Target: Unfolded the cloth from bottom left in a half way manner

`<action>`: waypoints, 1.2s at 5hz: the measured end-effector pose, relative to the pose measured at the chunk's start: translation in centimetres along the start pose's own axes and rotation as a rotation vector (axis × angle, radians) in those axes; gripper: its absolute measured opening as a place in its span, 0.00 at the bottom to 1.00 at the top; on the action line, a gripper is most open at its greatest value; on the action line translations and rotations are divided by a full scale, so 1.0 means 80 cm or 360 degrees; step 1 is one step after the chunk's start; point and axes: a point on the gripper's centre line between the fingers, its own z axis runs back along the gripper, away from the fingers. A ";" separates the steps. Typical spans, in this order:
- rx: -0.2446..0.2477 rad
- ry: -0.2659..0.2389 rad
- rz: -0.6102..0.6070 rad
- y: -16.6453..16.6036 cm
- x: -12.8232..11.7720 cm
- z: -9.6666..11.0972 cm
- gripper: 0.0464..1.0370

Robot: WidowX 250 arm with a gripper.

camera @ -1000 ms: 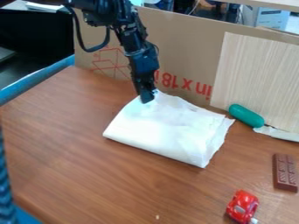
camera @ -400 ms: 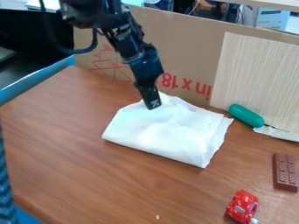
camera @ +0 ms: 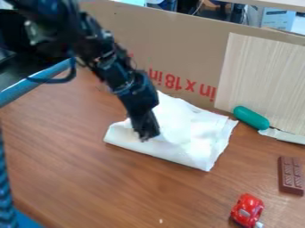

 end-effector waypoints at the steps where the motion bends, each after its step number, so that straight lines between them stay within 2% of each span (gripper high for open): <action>1: -0.0054 -0.0046 -0.0079 -0.024 -0.023 0.014 0.01; 4: -0.0139 -0.0180 -0.0218 -0.048 -0.090 0.045 0.01; 6: -0.0175 -0.0140 -0.0336 -0.059 -0.123 0.049 0.01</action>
